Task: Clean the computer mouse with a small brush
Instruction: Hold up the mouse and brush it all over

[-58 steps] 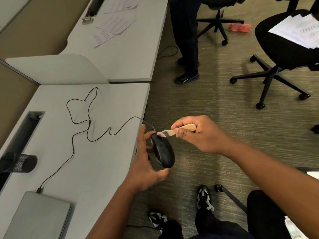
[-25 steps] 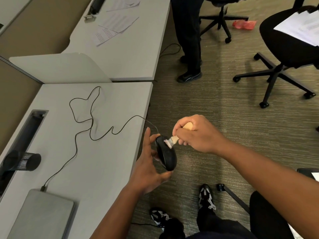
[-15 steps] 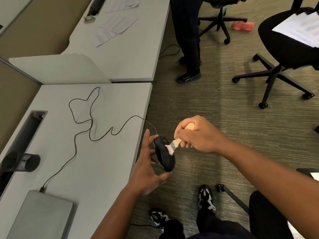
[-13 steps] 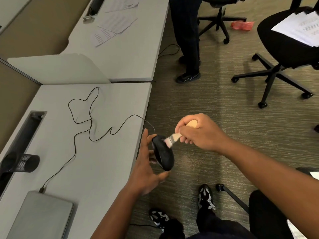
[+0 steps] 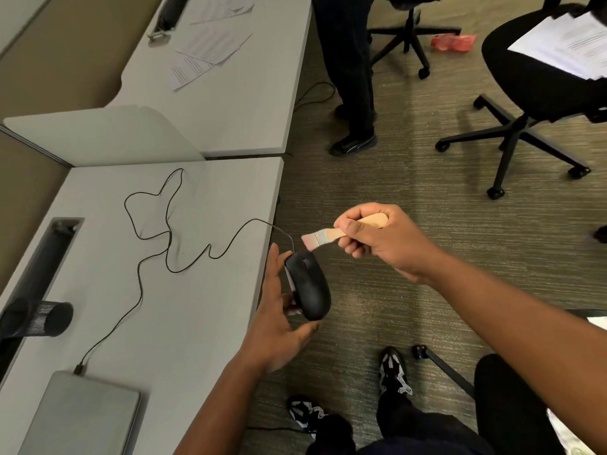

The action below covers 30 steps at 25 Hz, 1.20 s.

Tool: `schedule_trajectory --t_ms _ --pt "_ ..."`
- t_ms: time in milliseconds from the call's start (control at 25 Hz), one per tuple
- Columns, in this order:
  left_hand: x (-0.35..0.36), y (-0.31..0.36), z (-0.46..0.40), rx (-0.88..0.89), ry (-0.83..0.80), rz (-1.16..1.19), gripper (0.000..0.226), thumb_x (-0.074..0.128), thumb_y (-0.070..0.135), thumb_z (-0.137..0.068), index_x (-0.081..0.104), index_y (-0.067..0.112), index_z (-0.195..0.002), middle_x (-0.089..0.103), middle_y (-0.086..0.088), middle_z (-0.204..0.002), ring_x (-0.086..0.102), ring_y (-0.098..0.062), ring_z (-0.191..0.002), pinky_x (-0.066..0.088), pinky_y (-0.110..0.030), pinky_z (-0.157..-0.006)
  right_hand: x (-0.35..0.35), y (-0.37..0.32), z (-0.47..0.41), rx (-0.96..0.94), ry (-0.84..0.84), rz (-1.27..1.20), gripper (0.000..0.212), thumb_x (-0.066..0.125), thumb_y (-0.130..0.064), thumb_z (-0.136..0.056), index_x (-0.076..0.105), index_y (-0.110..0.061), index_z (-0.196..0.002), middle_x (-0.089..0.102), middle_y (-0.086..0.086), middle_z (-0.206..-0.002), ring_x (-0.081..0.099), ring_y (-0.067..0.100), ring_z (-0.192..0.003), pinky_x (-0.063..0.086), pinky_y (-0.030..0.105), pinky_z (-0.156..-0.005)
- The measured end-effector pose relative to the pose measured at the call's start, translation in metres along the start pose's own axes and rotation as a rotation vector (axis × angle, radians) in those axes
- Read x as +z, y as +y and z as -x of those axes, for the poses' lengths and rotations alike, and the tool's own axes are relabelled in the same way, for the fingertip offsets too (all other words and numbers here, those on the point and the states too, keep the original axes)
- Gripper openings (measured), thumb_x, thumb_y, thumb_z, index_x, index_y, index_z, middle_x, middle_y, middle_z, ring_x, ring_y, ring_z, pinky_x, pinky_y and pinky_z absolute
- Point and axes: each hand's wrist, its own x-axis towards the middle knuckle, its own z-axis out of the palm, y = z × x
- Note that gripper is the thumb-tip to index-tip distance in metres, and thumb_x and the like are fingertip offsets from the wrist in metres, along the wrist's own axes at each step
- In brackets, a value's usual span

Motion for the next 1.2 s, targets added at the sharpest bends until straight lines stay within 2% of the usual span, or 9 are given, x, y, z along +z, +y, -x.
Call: schedule_trajectory --t_ms 120,320,400,480,680,880,1080,1200 --pt "0.002 0.003 0.0 0.022 0.003 -0.006 0.14 0.086 -0.003 -0.08 -0.015 0.061 -0.153 0.013 0.051 -0.155 0.064 0.002 -0.12 0.058 -0.024 -0.094 0.007 0.0 -0.002 0.007 -0.036 0.011 0.011 0.069 -0.015 -0.098 0.075 -0.008 -0.104 0.078 0.017 -0.089 0.068 0.02 -0.075 0.058 0.029 -0.07" --pt "0.002 0.002 0.0 0.015 0.014 -0.013 0.14 0.087 -0.003 -0.079 -0.015 0.058 -0.154 0.019 0.048 -0.154 0.066 -0.003 -0.119 0.059 -0.029 -0.096 -0.001 -0.004 0.002 0.055 -0.082 0.162 0.012 0.067 -0.01 -0.098 0.077 -0.005 -0.094 0.076 0.014 -0.077 0.066 0.016 -0.064 0.053 0.026 -0.061" --pt "0.003 0.002 0.0 0.017 0.014 -0.02 0.141 0.087 -0.003 -0.079 -0.016 0.055 -0.157 0.016 0.038 -0.161 0.067 -0.005 -0.119 0.059 -0.028 -0.094 0.001 -0.005 0.001 -0.004 -0.036 0.113 0.011 0.066 -0.012 -0.099 0.076 -0.007 -0.098 0.077 0.018 -0.083 0.067 0.017 -0.068 0.056 0.028 -0.065" --pt "0.004 0.003 -0.001 0.02 0.014 -0.024 0.142 0.087 -0.003 -0.079 -0.016 0.053 -0.158 0.016 0.036 -0.163 0.068 -0.005 -0.118 0.059 -0.025 -0.091 0.006 -0.005 -0.001 -0.041 -0.019 0.095 0.011 0.067 -0.016 -0.099 0.076 -0.009 -0.101 0.077 0.02 -0.09 0.068 0.018 -0.074 0.058 0.029 -0.07" --pt "0.004 0.001 0.001 0.016 0.022 -0.012 0.142 0.088 -0.003 -0.078 -0.014 0.057 -0.157 0.016 0.033 -0.163 0.068 -0.005 -0.118 0.059 -0.027 -0.093 -0.001 -0.005 0.0 0.04 -0.091 0.247 0.011 0.068 -0.013 -0.096 0.077 -0.009 -0.092 0.077 0.013 -0.077 0.067 0.017 -0.066 0.053 0.027 -0.062" --pt "0.004 0.003 0.002 0.033 0.023 -0.01 0.141 0.087 -0.003 -0.078 -0.012 0.06 -0.156 0.017 0.035 -0.163 0.068 -0.007 -0.119 0.06 -0.028 -0.092 0.003 -0.001 0.003 -0.055 -0.042 0.119 0.013 0.069 -0.02 -0.098 0.076 -0.012 -0.103 0.078 0.017 -0.09 0.07 0.019 -0.077 0.06 0.032 -0.075" --pt "0.005 0.003 0.003 0.051 0.042 0.0 0.143 0.088 -0.005 -0.077 -0.008 0.073 -0.148 0.02 0.037 -0.159 0.068 -0.01 -0.119 0.06 -0.031 -0.093 -0.001 0.0 0.006 -0.01 -0.097 0.223 0.012 0.067 -0.013 -0.098 0.077 -0.007 -0.095 0.077 0.014 -0.081 0.068 0.016 -0.069 0.056 0.027 -0.065" --pt "0.003 0.002 0.003 0.049 0.043 -0.009 0.144 0.089 -0.003 -0.076 -0.011 0.069 -0.151 0.019 0.033 -0.162 0.068 -0.013 -0.121 0.061 -0.032 -0.093 -0.001 0.002 0.009 -0.073 -0.054 0.147 0.012 0.067 -0.015 -0.099 0.077 -0.009 -0.102 0.078 0.017 -0.088 0.07 0.018 -0.076 0.06 0.029 -0.071"
